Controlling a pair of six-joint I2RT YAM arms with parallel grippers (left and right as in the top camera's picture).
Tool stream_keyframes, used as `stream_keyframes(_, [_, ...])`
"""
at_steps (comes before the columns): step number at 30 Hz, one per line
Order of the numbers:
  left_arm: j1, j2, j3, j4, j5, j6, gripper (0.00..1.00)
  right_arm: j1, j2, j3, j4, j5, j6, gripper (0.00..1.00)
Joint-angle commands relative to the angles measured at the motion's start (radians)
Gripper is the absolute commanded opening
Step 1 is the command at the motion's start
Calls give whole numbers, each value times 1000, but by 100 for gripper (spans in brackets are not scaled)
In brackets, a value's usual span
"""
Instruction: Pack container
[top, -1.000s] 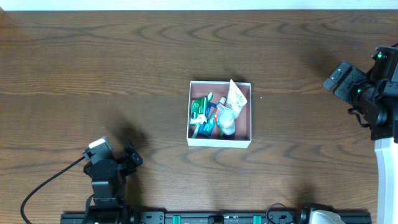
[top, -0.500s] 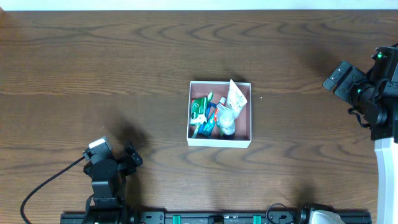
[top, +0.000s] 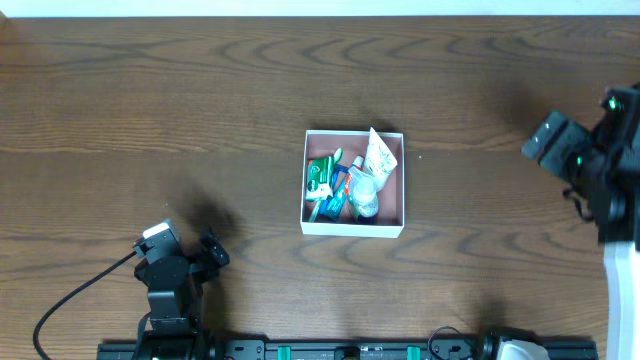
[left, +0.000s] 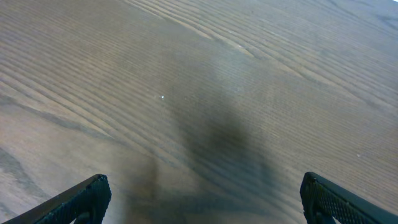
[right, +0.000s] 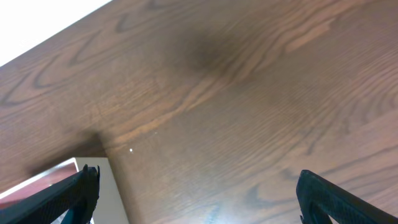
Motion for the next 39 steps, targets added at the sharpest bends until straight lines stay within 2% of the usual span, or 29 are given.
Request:
stream_keyframes(1, [6,-8,-19,-2,-2,-2,98,-5,-117,-89,27,33,-51,99])
stream_keyframes(10, [6,-8,-19,-2,-2,-2,98,-4,-449,-583,277,37,-151,99])
stream_keyframes(19, [6,-8,-19,-2,-2,-2,98,-4,-758,-943,379,0,-147,99])
stream_keyframes(30, [6,-8,-19,-2,-1,-2,98,-4,-1012,-1139,431,-13,-147,99])
stream_keyframes(39, [6,-8,-19,-2,-2,-2,98,-4,-1123,-1195,430,-14,-147,99])
